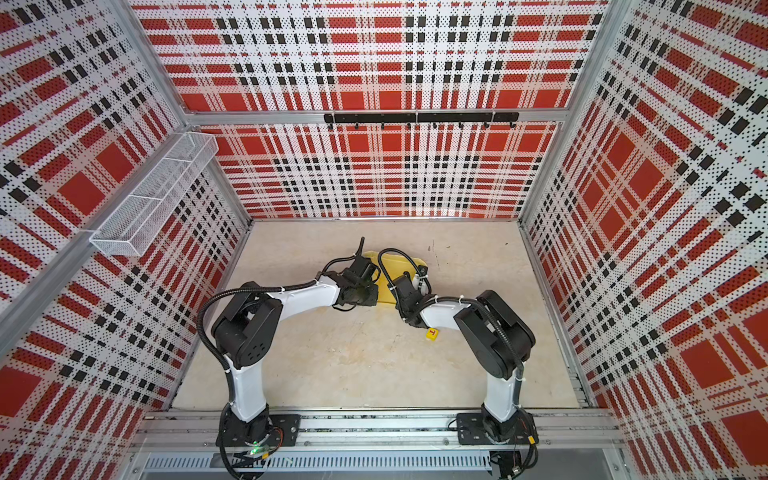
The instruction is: Fold the paper box
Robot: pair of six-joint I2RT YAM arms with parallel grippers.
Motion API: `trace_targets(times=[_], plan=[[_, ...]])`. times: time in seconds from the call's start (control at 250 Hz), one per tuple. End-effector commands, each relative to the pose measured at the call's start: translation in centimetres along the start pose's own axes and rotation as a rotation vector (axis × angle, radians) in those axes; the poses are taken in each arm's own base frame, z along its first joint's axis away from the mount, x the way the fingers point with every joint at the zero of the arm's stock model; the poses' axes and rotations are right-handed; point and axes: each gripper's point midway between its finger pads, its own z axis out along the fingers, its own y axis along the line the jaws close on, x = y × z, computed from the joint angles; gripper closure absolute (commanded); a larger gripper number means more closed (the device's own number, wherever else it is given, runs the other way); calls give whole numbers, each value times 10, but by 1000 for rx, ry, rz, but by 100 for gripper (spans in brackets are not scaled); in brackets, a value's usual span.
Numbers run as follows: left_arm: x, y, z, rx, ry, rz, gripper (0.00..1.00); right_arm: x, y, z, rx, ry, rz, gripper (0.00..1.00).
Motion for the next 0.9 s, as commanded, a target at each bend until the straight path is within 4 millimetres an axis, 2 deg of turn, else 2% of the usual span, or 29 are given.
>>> trace_targets(times=[0.0, 0.18, 0.388, 0.48, 0.644, 0.784, 0.896], plan=[[4, -4, 4, -23, 13, -15, 83, -5, 11, 0, -34, -23, 27, 100], [4, -1, 7, -53, 11, -26, 90, -2, 11, 3, -33, -12, 24, 100], [3, -10, 7, -104, 2, 7, 92, 0, 13, 5, -40, -6, 23, 100], [2, -14, 7, -119, -2, 13, 100, 1, 12, 5, -38, -2, 22, 100], [5, -10, 9, -149, 3, 0, 100, 3, 13, 6, -40, 2, 24, 100], [2, -11, 6, -146, -3, -1, 79, 2, 12, 6, -39, -1, 26, 100], [-3, -14, 0, -131, -17, 0, 75, 3, 12, 6, -40, -1, 27, 100]])
